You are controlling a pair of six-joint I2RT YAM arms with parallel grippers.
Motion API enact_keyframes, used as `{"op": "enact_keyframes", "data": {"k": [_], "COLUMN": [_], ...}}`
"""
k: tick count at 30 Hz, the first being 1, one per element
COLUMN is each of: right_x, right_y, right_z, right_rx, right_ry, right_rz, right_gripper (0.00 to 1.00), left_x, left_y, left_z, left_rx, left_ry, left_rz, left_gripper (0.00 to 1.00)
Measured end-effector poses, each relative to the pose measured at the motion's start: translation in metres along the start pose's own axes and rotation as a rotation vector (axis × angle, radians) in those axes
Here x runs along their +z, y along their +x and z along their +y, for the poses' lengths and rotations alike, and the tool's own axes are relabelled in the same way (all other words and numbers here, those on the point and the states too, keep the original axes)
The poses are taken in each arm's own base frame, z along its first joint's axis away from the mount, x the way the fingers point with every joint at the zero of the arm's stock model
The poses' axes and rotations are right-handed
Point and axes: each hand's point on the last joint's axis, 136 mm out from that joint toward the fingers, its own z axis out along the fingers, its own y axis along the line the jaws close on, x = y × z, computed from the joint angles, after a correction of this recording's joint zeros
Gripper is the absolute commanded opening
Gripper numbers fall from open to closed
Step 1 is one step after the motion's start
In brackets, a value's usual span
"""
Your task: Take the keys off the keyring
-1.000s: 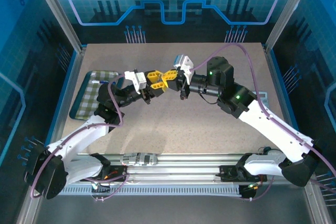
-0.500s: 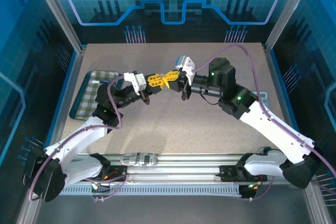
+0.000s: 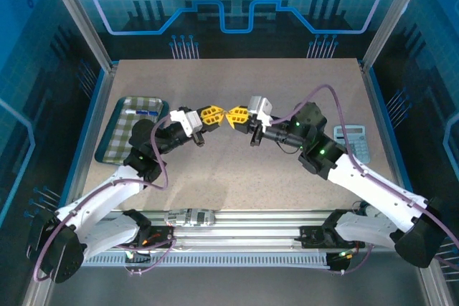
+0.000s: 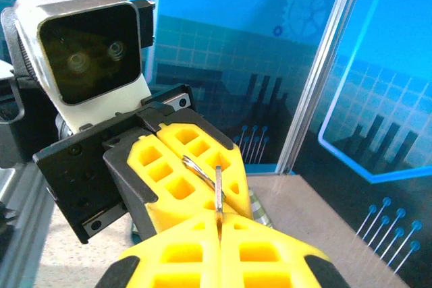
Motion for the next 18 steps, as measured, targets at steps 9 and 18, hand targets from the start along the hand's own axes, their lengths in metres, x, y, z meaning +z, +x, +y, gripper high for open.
{"op": "enact_keyframes", "data": {"k": [9,18], "right_x": [-0.005,-0.008], "right_y": [-0.009,-0.011], "right_z": [0.006,0.008], "right_rx": [-0.099,-0.125], "right_ry": [-0.005,-0.003], "right_rz": [-0.072,-0.09], "right_gripper": [0.0,0.0], "left_x": [-0.001,0.0], "left_y": [-0.011,-0.013], "left_z": [-0.002,-0.004], "left_rx": [0.052,0.059], "left_ry": [-0.004,0.004], "left_rz": [-0.054,-0.065], "left_gripper": [0.0,0.0]}}
